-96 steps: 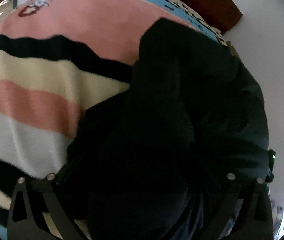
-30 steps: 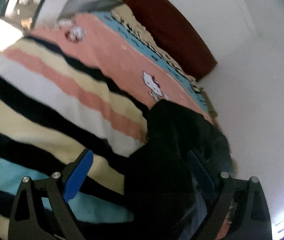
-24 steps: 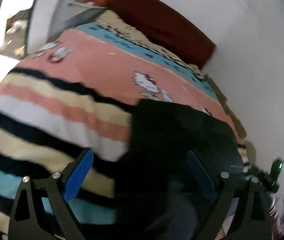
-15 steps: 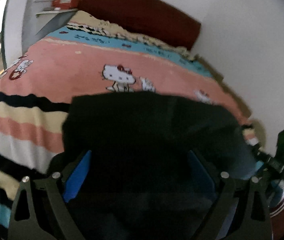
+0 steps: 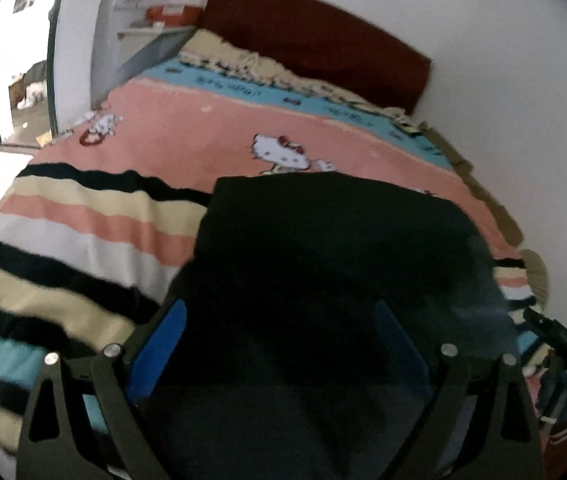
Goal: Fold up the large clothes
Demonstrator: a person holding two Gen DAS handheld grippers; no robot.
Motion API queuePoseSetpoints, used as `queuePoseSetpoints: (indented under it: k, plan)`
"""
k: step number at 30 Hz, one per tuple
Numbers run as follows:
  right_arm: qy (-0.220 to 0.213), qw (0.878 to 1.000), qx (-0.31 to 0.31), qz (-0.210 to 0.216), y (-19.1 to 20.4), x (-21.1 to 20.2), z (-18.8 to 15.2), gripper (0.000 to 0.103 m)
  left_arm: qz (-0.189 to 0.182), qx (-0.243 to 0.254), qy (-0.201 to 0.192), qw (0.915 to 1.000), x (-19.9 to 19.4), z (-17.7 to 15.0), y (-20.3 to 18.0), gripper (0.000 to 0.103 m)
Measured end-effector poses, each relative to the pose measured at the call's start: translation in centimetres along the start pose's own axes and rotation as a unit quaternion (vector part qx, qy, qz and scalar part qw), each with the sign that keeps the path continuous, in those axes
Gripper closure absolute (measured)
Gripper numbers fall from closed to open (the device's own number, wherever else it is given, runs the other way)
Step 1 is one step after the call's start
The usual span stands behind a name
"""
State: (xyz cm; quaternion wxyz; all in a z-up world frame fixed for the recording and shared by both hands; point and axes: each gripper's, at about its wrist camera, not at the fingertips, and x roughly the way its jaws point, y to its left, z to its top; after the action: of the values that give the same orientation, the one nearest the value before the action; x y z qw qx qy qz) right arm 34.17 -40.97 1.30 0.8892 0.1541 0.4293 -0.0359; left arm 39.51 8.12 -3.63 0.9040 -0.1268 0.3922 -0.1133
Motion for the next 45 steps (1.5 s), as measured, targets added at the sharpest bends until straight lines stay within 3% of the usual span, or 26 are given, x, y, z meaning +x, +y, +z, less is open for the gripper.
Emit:
queuePoseSetpoints:
  k: [8, 11, 15, 18, 24, 36, 45]
  plan:
    - [-0.019, 0.998, -0.056, -0.009, 3.8, -11.5, -7.3, 0.009, 0.026, 0.039, -0.055, 0.9974, -11.4, -7.1, -5.2, 0.007]
    - [-0.028, 0.996, -0.082, -0.008, 5.8, -15.0, -10.1, 0.008, 0.054, 0.050, -0.087, 0.9935, -15.2, -9.7, -6.9, 0.007]
    - [-0.055, 0.992, -0.113, -0.011, 7.8, -18.7, -13.3, 0.005, 0.122, 0.061, -0.125, 0.9827, -19.2, -12.7, -8.9, 0.007]
    - [-0.072, 0.988, -0.137, -0.017, 9.1, -20.9, -15.8, 0.004, 0.134, 0.062, -0.144, 0.9786, -21.2, -14.2, -9.7, 0.007]
    - [-0.086, 0.987, -0.134, -0.003, 9.3, -22.9, -18.4, 0.003, 0.164, 0.082, -0.171, 0.9681, -24.1, -16.9, -11.9, 0.007]
    - [-0.105, 0.987, -0.118, 0.001, 8.3, -24.2, -21.5, 0.003, 0.167, 0.102, -0.187, 0.9628, -26.7, -19.5, -14.2, 0.007]
    - [-0.112, 0.987, -0.117, -0.017, 7.7, -23.9, -22.5, 0.003, 0.172, 0.109, -0.178, 0.9628, -26.2, -20.1, -14.2, 0.007]
